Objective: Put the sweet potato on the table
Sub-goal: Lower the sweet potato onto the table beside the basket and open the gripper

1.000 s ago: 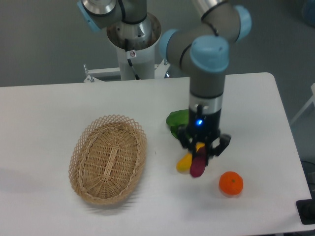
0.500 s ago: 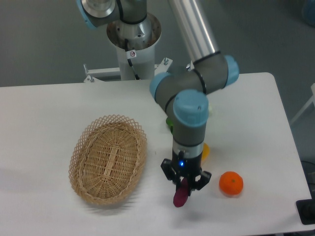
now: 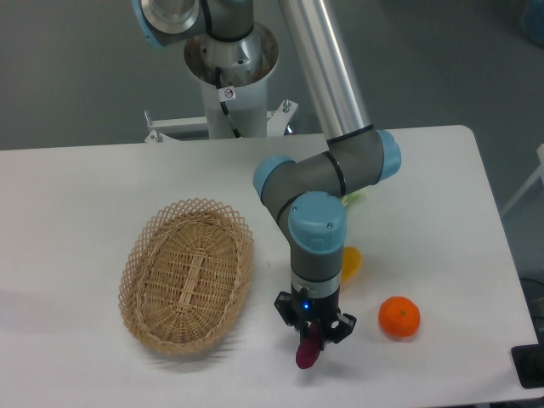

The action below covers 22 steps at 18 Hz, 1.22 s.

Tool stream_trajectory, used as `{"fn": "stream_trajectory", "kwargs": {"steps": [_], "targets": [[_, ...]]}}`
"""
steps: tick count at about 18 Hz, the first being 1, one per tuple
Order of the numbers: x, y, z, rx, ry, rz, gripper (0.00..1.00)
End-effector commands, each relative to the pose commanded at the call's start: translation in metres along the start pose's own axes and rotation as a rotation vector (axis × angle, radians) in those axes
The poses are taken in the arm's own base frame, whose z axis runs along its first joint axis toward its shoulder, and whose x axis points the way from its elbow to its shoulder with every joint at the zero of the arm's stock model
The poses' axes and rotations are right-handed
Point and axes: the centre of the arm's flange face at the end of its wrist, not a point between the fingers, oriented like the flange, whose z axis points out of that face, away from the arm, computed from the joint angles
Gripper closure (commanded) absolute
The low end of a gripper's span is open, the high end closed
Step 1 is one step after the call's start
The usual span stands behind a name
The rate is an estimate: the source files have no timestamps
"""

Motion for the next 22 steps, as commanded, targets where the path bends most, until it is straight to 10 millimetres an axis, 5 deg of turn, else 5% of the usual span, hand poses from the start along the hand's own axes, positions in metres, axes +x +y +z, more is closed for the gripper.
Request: {"fn": "stream_trajectory", "kwargs": {"steps": [10, 12, 15, 22], "targets": [[0.008, 0.003, 0.006, -0.026, 0.003, 0.008, 0.65], [0.008, 0.001, 0.005, -0.022, -0.002, 0.010, 0.50], [0.004, -0.004, -0.009, -0.006, -0.020, 0.011, 0.01], [-0.007, -0.019, -0.076, 0.063, -0.099, -0.017, 0.00]]}}
